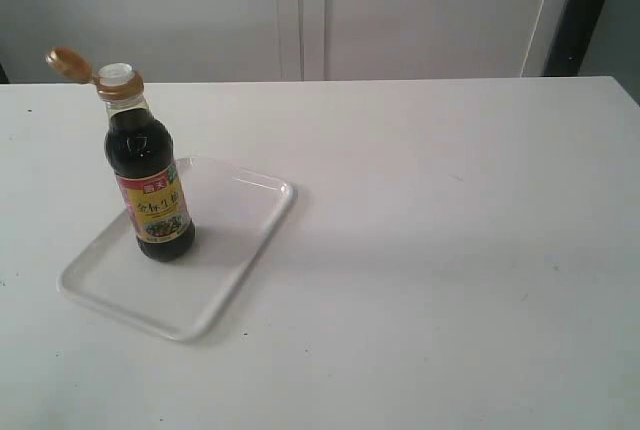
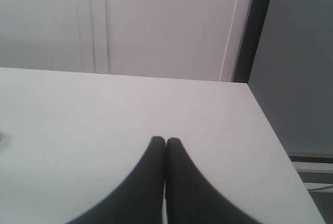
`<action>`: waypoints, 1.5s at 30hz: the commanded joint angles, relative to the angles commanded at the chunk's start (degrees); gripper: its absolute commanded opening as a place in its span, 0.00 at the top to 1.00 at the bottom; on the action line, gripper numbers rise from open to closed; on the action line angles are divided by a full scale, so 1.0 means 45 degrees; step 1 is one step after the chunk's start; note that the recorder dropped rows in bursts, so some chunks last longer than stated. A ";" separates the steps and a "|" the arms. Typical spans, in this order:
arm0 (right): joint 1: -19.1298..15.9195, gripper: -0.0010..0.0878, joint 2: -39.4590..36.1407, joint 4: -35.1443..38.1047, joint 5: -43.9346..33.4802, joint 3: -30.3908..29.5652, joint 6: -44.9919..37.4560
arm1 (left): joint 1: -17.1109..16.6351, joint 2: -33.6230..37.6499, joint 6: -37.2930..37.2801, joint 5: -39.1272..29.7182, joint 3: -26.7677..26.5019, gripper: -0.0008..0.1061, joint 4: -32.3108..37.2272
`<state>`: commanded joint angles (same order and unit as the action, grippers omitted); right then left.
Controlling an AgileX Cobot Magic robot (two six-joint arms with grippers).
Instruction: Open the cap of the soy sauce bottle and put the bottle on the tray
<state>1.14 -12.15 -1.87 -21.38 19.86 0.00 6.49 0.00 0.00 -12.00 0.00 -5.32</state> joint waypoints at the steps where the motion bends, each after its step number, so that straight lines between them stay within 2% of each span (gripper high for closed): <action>1: 0.0000 0.99 0.0000 0.0000 0.0000 0.0000 0.0000 | 0.0000 0.0000 0.0000 0.0056 0.0000 0.99 -0.0026; 29: 0.0000 0.99 0.0153 0.0260 0.0014 -0.0096 0.0000 | 0.0000 0.0000 0.0000 0.0091 0.0000 0.99 -0.0026; 33: 0.0000 0.99 0.0584 0.0497 0.0072 -0.0738 0.0000 | 0.0000 0.0000 0.0000 0.0091 0.0000 0.99 -0.0026; 40: 0.0000 0.99 0.2700 0.0766 0.0048 -0.2474 0.0000 | 0.0000 0.0000 0.0000 0.0091 0.0000 0.99 -0.0026; 45: 0.0000 0.99 0.2700 0.0766 0.0018 -0.3481 -0.0073 | 0.0000 0.0000 0.0000 0.0091 0.0000 0.99 -0.0026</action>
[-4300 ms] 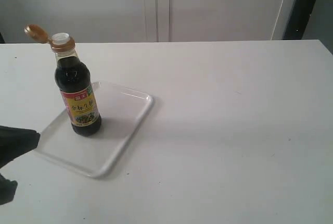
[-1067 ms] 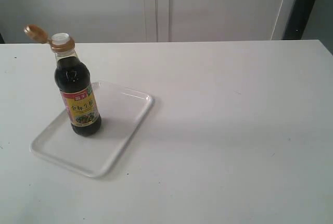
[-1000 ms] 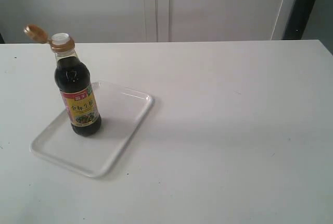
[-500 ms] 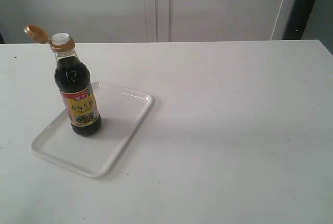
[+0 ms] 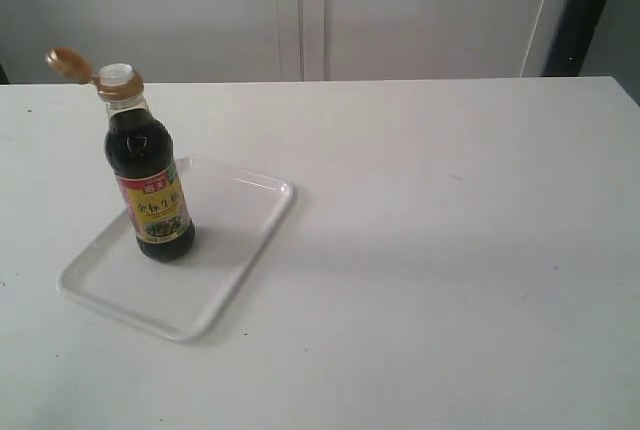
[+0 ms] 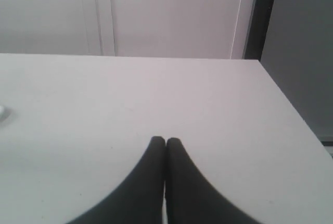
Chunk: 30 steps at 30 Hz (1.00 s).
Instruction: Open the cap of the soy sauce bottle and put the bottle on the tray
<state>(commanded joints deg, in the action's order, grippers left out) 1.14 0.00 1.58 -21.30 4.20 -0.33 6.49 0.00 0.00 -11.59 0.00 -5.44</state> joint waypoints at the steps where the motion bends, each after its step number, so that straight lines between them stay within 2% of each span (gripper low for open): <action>1: 0.0000 0.99 0.0000 0.0035 0.0000 -0.0153 0.0000 | 0.0000 0.0000 0.0000 0.0000 0.0000 0.99 0.0000; 5: 0.0000 0.99 0.0000 0.0223 0.0248 -0.0933 0.0000 | 0.0000 0.0000 0.0000 0.0000 0.0000 0.99 0.0000; 7: 0.0000 0.99 0.0000 0.0223 0.0706 -0.0933 -0.0022 | 0.0000 0.0000 0.0000 0.0000 0.0000 0.99 0.0000; 30: 0.0000 0.99 0.0000 0.0308 0.0445 -0.0933 -0.0210 | 0.0000 0.0000 0.0000 0.0000 0.0000 0.99 0.0000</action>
